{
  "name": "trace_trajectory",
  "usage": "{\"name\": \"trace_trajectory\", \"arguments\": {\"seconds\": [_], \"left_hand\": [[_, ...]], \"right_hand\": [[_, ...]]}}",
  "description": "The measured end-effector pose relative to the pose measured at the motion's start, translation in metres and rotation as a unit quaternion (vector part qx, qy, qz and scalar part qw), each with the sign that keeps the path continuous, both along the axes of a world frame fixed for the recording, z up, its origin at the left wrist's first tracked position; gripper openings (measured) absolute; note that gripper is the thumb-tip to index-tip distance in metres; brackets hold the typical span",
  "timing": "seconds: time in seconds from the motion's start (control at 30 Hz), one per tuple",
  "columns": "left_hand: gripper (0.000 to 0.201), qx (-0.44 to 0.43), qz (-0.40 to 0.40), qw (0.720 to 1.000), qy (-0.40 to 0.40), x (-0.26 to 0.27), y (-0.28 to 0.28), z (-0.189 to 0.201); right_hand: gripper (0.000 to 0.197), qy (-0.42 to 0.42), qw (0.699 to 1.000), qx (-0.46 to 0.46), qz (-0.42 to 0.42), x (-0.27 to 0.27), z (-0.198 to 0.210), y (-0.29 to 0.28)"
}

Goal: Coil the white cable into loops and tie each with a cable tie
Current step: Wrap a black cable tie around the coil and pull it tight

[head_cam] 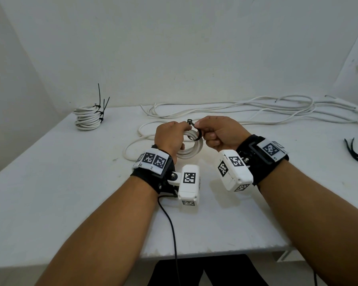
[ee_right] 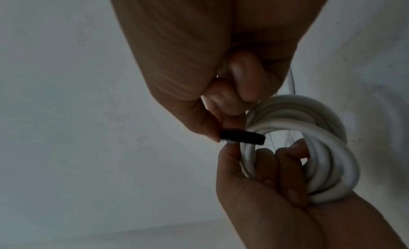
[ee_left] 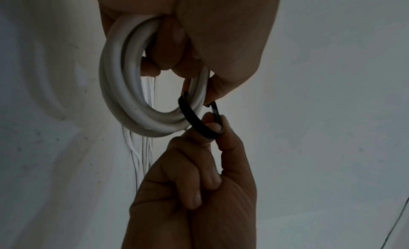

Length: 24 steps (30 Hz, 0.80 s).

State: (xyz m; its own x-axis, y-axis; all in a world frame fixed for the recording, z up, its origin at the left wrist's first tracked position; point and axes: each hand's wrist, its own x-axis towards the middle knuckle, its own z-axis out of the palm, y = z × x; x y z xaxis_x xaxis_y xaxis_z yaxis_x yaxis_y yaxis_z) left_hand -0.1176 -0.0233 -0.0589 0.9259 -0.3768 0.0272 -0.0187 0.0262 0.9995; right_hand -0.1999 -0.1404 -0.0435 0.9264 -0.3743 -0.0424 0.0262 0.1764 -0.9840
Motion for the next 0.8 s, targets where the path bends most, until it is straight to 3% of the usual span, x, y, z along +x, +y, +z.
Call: {"name": "trace_trajectory", "arguments": {"seconds": [0.23,0.4,0.53,0.8], "left_hand": [[0.036,0.009,-0.014,1.000,-0.024,-0.0012,-0.0009,-0.0017],[0.013,0.019,-0.016,0.997,-0.079,-0.0014,0.0009,-0.0031],[0.003,0.033,-0.010,0.993,-0.115,0.0012,0.0004,-0.0033],[0.003,0.071,-0.031,0.975,-0.208,-0.0007,0.0010,-0.0043]], "right_hand": [[0.030,0.010,1.000,-0.012,0.001,-0.0009,-0.0014,-0.0044],[0.014,0.006,1.000,0.000,0.002,0.0008,-0.0007,-0.0037],[0.011,-0.003,0.999,0.032,-0.017,0.0037,-0.0017,-0.0043],[0.013,-0.026,0.996,0.075,-0.051,0.0045,-0.0029,-0.0011]]}}
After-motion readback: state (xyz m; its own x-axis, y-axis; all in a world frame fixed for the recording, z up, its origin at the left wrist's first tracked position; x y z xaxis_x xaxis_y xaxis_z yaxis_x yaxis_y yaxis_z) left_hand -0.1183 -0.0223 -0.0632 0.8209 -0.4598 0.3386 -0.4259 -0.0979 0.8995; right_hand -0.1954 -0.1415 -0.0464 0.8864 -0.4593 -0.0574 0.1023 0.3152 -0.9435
